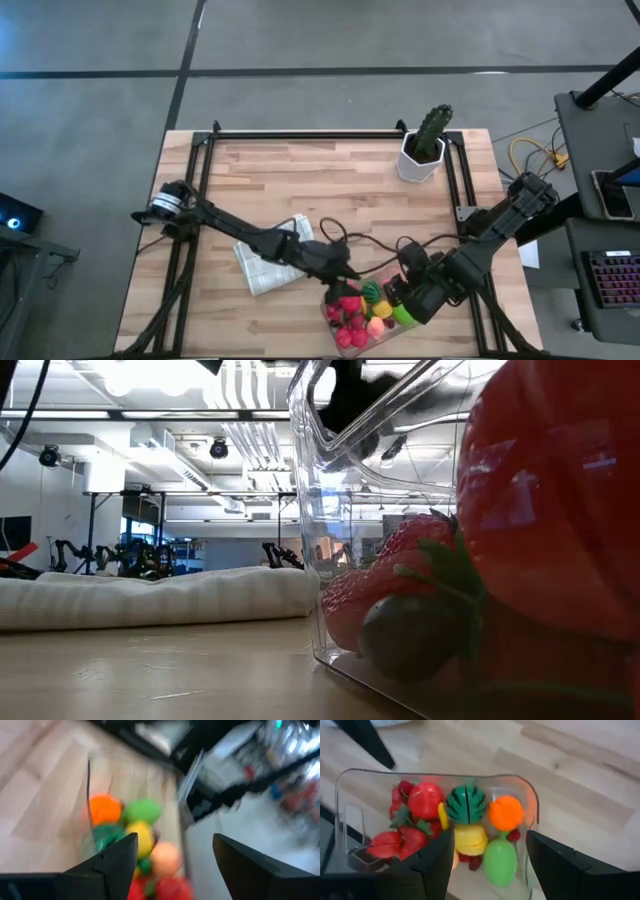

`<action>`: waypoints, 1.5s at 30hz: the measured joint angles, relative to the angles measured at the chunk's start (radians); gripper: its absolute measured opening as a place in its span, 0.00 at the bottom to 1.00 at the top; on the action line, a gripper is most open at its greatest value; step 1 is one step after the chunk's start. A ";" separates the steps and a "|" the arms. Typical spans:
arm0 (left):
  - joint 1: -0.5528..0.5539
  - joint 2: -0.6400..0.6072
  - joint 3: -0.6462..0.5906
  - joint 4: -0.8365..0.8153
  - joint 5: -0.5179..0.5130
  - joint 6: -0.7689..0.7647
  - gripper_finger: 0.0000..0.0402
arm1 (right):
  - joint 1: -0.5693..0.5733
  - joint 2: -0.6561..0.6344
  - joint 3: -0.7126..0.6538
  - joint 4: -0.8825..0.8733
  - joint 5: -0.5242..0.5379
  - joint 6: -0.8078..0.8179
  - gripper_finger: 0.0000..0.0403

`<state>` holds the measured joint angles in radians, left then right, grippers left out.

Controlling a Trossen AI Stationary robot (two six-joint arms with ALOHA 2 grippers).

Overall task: Pick and placing Produce into tupperware
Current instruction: Return to Home Position

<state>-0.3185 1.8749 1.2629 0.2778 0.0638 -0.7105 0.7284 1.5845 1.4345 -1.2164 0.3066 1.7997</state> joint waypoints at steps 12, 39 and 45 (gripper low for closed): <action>0.020 -0.250 -0.034 0.024 0.272 0.071 0.61 | 0.004 -0.032 0.036 0.231 0.080 -0.318 0.59; 0.032 -1.071 -0.745 0.088 -0.104 0.063 0.61 | -0.166 -0.935 -0.913 1.193 0.065 -0.944 0.59; 0.038 -1.276 -0.863 0.082 -0.135 0.144 0.61 | -0.166 -1.154 -1.015 1.201 0.114 -1.047 0.59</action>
<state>-0.2801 0.5988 0.3995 0.3597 -0.0713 -0.5662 0.5625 0.4303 0.4192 -0.0152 0.4208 0.7525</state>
